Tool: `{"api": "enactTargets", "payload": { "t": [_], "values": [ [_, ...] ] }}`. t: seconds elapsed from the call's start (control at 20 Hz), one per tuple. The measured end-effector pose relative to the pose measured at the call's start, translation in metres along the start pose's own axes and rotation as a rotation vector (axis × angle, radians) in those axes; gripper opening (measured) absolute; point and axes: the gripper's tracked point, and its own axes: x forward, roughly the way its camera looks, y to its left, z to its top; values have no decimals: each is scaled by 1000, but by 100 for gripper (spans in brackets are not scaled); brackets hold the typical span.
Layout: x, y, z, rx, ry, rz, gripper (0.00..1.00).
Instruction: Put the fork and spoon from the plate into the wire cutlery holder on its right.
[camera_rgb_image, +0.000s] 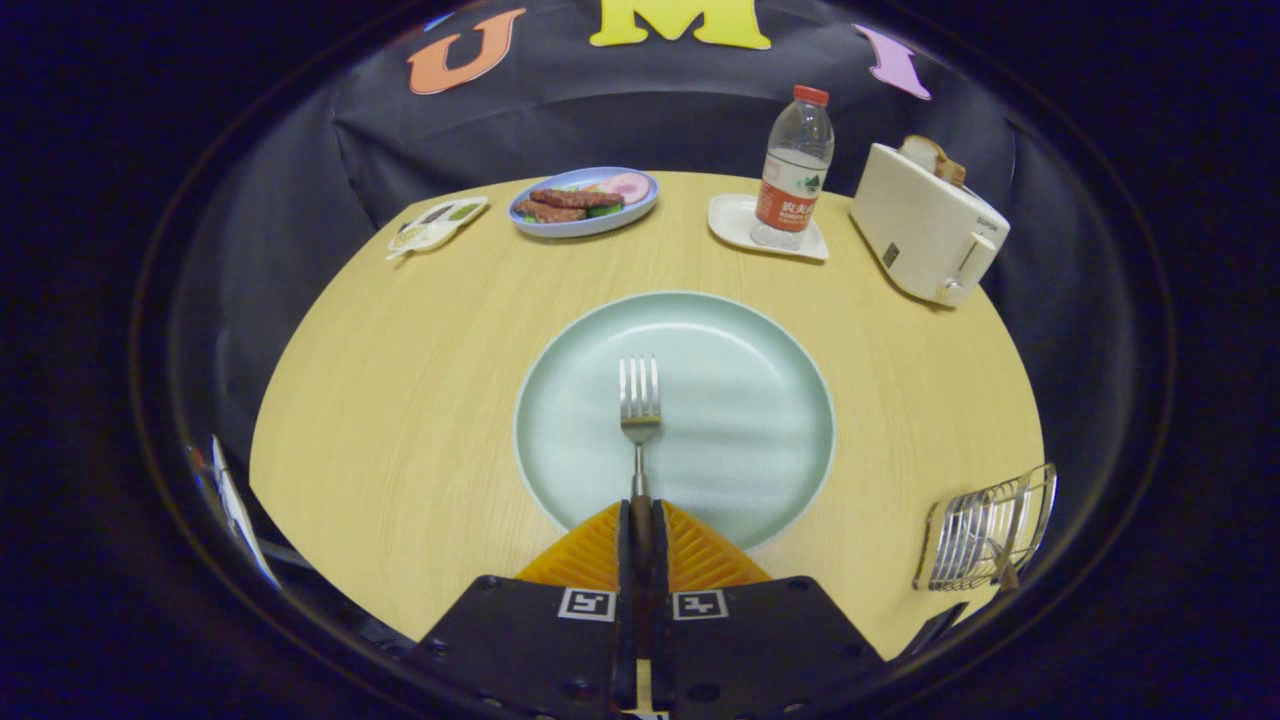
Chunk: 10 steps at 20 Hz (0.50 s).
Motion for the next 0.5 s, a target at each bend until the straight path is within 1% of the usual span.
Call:
{"api": "enactTargets", "payload": {
  "t": [0.15,0.4,0.5],
  "values": [
    [-24,-18,4,6,-15,24,6],
    [-63,-67,8,18,-58,15,6],
    [-83,-86,11,20,-95,10,6]
  ]
}}
